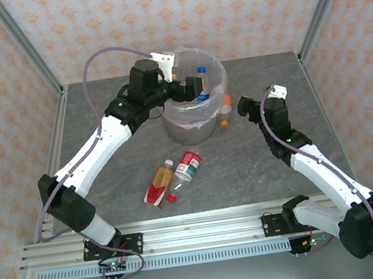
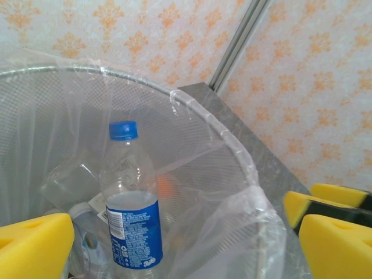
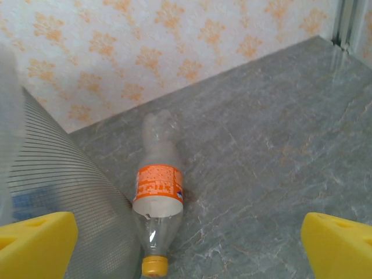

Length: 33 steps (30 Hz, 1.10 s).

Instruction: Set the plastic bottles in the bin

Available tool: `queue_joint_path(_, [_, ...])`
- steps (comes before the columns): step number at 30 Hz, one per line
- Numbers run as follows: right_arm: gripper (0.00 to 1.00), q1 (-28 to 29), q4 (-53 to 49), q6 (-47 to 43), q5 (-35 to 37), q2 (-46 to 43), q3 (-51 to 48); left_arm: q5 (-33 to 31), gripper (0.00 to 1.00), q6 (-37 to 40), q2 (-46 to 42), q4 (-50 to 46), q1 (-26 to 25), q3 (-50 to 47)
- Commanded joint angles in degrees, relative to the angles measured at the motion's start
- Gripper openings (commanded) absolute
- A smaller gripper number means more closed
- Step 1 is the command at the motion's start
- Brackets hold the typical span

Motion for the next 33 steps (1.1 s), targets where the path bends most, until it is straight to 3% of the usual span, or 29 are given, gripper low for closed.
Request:
queue_joint_path(1, [0.99, -2.0, -1.0, 4.8, -5.2, 1.9, 2.3, 1.7, 1.00, -2.8, -5.1, 3.9, -0.2, -1.9])
queue_joint_path(3, [0.99, -4.5, -0.8, 6.8, -10.6, 3.8, 2.6, 0.5, 1.00, -4.0, -7.6, 4.0, -0.1, -3.6])
queue_joint_path(8, [0.99, -13.4, 0.4, 11.2, -22.5, 7.8, 2.8, -13.0, 1.00, -7.3, -14.3, 3.4, -0.1, -10.2])
queue_joint_path(11, [0.99, -14.5, -2.6, 6.5, -26.9, 12.5, 6.4, -22.8, 1.00, -12.3, -17.9, -1.5, 0.1, -12.3])
queue_joint_path(13, [0.99, -14.9, -5.0, 5.0, -28.7, 16.0, 9.3, -26.5, 1.00, -15.7, -19.9, -7.7, 0.7, -11.2])
queue_joint_path(20, [0.99, -15.8, -10.0, 3.6, -34.3, 29.8, 18.9, -39.4, 1.00, -21.2, -27.4, -13.4, 1.5, -19.0])
queue_joint_path(29, [0.99, -15.8, -16.4, 0.5, -36.7, 41.0, 29.2, -45.3, 1.00, -23.3, -29.0, -15.1, 3.7, -24.8])
queue_joint_path(33, [0.99, -15.8, -21.0, -0.3, -38.4, 47.0, 35.7, -44.8, 1.00, -24.8, -26.3, -16.3, 4.8, -25.0])
